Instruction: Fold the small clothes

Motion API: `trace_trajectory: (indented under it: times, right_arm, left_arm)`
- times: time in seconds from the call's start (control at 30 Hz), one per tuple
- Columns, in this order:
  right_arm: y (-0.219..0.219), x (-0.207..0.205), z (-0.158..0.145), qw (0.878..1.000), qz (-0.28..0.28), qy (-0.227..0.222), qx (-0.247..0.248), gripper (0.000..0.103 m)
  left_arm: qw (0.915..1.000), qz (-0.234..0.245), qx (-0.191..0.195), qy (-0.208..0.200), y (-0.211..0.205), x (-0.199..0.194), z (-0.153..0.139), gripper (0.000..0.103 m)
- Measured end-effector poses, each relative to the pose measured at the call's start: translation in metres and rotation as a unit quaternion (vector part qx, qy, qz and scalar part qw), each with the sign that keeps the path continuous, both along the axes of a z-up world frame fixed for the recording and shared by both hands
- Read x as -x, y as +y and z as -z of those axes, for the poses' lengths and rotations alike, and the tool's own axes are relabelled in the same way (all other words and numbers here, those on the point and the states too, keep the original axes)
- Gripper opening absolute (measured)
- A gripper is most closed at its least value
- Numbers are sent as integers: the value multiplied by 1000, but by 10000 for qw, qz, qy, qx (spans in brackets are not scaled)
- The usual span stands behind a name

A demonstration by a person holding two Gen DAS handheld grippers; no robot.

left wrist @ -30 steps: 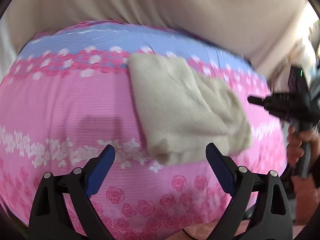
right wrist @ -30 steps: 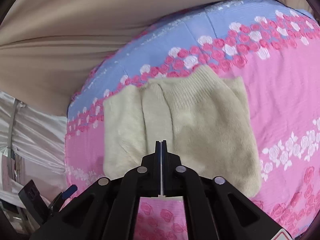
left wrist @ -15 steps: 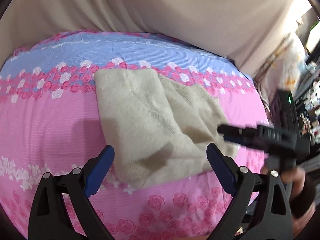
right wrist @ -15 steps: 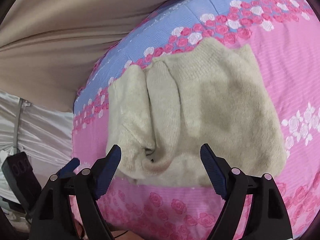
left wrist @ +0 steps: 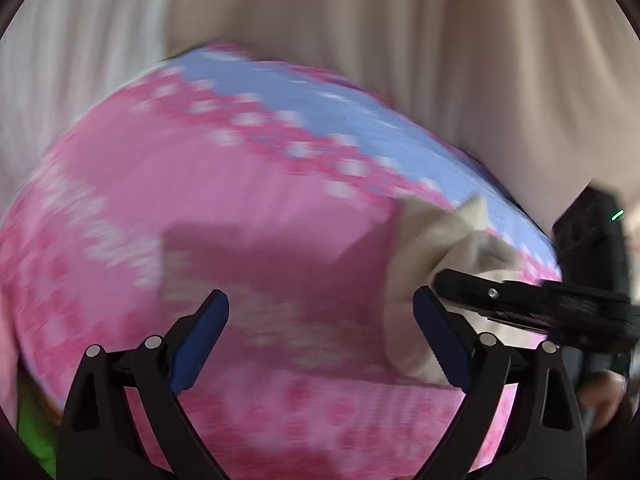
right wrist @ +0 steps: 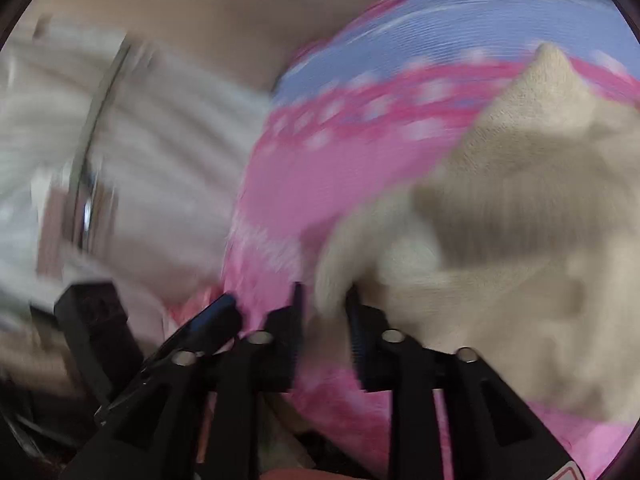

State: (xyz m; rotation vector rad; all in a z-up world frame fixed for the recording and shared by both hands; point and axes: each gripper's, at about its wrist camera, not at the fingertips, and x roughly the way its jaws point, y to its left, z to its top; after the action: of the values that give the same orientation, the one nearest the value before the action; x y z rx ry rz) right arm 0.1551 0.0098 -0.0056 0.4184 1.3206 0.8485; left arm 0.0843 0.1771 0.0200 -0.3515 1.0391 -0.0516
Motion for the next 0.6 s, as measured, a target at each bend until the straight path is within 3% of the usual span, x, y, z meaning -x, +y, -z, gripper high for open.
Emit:
trace_trajectory:
  times: [0.07,0.17,0.27,0.37,0.47,0.6]
  right_arm:
    - [23,12,-9,9975,-200,-502,449,41]
    - [-9,25,-14,9937,182,-857,704,41]
    - [-82,28,-2,9862,1039,-757,1042,41]
    - [-140,22,23,9729,1597,-352,1636,43]
    - [-158,16,43,9738,1544,-95,1667,36]
    - [-126,-18,74,9756,1060,60,1922,34]
  left_arm:
    - [9987,-405,-48,300,35,6,15,91]
    - [9959,-741,159,491,59,16,38,91]
    - [9867,-983,997,826,62,16,72,91]
    - [9775,-952,1547,1074,43,7,95,91]
    - [9808,-646,1393,1203,8,-10,105,91]
    - [9878,-264,922,1227,-23,-24,106,91]
